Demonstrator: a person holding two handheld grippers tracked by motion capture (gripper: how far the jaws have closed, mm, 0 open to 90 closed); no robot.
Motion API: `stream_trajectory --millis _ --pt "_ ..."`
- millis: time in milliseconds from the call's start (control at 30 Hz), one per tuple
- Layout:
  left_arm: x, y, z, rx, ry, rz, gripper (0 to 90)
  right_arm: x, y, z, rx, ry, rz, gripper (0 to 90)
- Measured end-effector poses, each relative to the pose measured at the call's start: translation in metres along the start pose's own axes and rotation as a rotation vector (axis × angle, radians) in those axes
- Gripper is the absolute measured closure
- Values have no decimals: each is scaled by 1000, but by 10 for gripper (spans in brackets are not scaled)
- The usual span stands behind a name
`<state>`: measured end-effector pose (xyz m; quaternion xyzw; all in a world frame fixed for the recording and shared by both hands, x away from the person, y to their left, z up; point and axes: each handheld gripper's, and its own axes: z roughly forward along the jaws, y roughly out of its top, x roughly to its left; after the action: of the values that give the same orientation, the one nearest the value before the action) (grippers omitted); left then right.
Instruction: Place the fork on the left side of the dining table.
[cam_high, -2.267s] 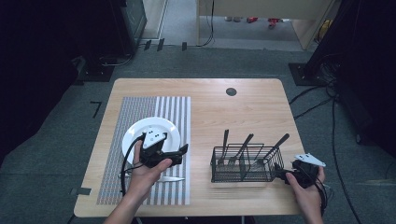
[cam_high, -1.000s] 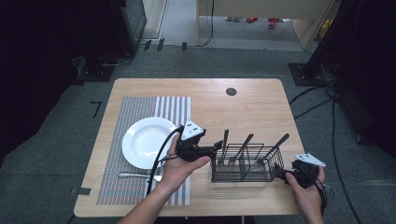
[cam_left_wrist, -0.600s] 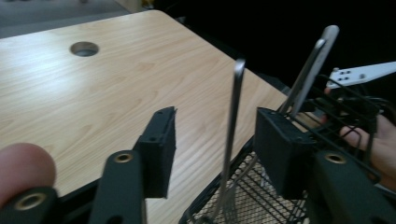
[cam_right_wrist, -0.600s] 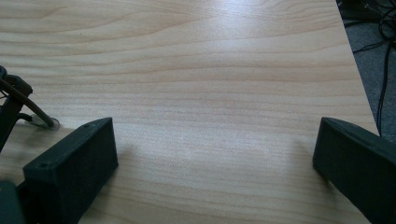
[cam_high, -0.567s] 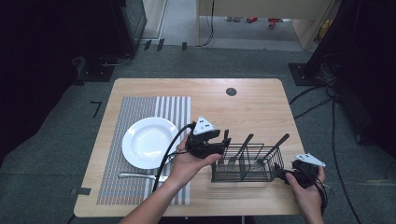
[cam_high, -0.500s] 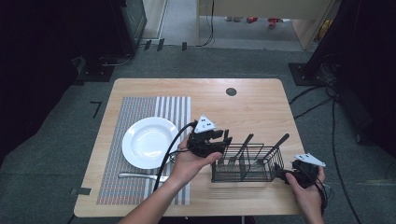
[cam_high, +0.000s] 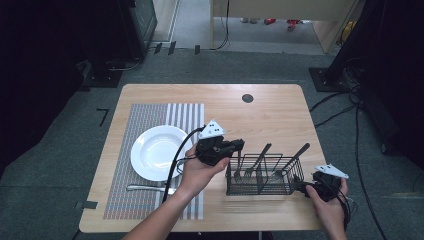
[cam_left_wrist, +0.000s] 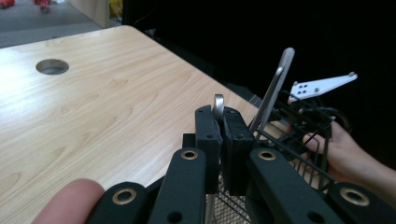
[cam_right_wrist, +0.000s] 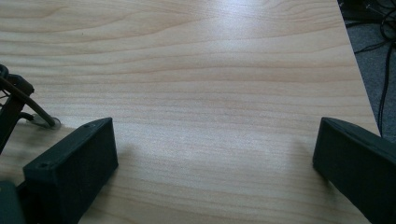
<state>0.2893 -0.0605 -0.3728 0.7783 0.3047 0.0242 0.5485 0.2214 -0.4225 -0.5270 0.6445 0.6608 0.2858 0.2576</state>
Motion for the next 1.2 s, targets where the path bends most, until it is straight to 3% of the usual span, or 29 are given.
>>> stream_trajectory --millis 367,467,700,733,900,1100,1200 --pt "-5 16 -32 -98 -6 39 888 0 0 0 0 -1 0 0" --pt "-5 22 -43 -138 -14 14 889 0 0 0 0 -1 0 0" --pt "-5 36 -65 -219 -17 3 889 0 0 0 0 -1 1 0" --pt "-3 40 -71 -251 -28 -14 889 0 0 0 0 -1 1 0" --pt "2 46 -82 -306 -49 -49 889 0 0 0 0 -1 0 0" --pt "12 51 -91 -353 -26 -78 889 0 0 0 0 -1 1 0" --pt "22 52 -95 -384 -9 -113 889 0 0 0 0 -1 -1 0"
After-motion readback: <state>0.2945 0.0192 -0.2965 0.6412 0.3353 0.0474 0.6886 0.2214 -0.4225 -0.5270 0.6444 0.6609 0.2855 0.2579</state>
